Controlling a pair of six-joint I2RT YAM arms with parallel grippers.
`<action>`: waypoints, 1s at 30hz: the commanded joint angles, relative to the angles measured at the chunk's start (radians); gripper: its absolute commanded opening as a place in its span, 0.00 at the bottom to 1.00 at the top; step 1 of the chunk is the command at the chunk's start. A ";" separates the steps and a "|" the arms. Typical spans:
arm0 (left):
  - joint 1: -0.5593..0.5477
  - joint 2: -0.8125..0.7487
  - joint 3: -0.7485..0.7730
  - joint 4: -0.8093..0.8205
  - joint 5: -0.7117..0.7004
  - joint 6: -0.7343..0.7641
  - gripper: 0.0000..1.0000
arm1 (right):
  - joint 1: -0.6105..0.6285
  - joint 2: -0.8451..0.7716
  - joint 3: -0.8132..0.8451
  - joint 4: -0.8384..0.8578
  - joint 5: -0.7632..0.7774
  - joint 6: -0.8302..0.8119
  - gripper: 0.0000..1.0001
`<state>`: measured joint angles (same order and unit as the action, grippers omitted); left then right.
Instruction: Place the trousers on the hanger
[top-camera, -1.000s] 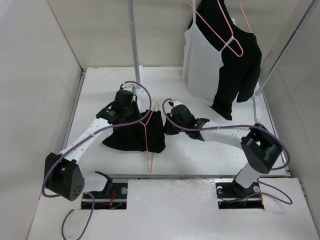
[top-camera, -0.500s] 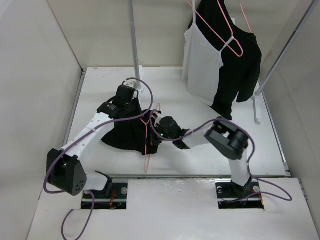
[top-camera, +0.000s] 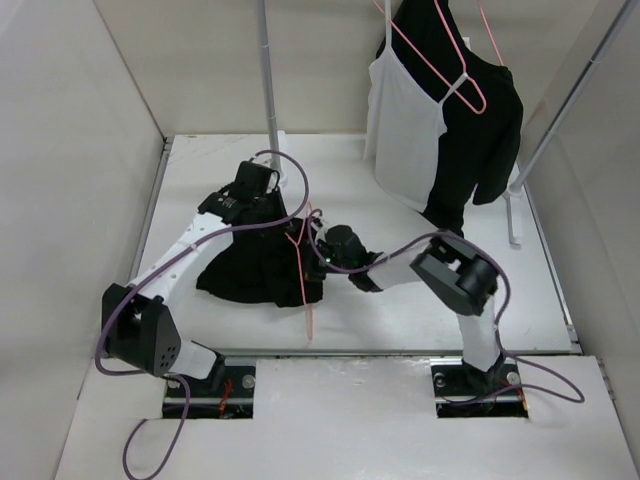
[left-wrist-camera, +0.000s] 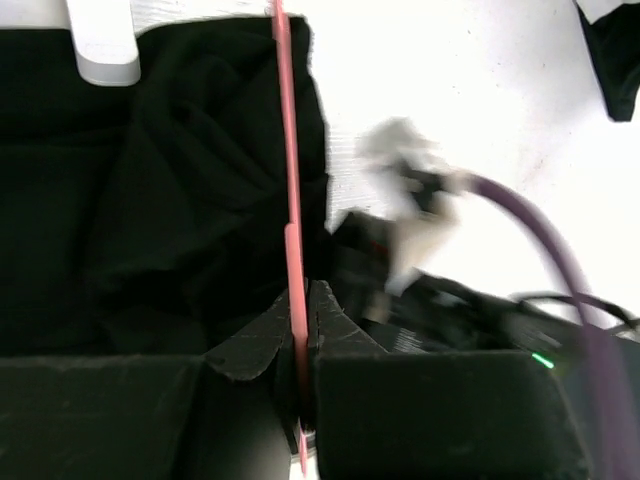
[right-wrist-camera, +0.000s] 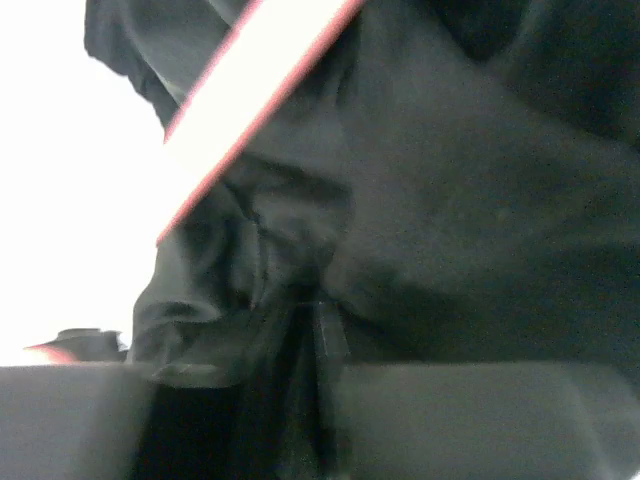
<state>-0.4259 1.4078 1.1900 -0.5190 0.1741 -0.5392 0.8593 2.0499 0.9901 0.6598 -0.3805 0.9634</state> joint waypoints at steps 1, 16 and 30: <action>-0.016 0.013 0.023 -0.078 0.027 -0.047 0.00 | -0.016 -0.180 -0.008 -0.268 0.165 -0.129 0.33; -0.007 -0.017 0.034 -0.096 -0.044 -0.019 0.00 | 0.003 -0.440 0.180 -1.013 0.575 -0.399 0.57; -0.007 -0.017 0.034 -0.069 0.005 -0.028 0.00 | 0.076 -0.341 0.166 -0.626 0.324 -0.275 0.58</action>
<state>-0.4255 1.4101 1.2068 -0.5724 0.1436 -0.5499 0.9245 1.6554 1.1038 -0.0669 0.0051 0.6544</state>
